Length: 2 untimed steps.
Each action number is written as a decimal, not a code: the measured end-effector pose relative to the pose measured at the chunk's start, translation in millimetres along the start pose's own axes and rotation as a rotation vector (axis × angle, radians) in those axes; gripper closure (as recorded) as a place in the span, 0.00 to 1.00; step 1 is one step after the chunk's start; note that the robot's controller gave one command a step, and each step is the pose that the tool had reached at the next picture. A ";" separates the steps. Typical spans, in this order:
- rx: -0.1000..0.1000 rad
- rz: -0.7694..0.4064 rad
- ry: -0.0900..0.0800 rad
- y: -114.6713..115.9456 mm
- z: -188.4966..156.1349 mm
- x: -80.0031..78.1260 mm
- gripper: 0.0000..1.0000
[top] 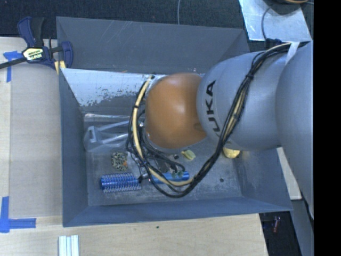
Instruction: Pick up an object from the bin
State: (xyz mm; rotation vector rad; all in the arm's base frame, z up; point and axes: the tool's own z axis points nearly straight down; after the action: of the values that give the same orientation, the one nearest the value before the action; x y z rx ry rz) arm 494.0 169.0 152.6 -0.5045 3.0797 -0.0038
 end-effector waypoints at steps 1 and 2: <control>0.000 0.067 -0.008 1.0 -15.5 -1.3 1.00; 0.000 0.027 -0.010 3.3 -1.5 1.7 1.00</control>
Offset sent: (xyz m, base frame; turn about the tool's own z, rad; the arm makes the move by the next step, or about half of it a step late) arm -0.0035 0.0031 0.0005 0.0200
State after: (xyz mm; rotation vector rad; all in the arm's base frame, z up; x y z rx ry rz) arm 491.2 171.6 154.0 -0.4615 3.0765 -0.0009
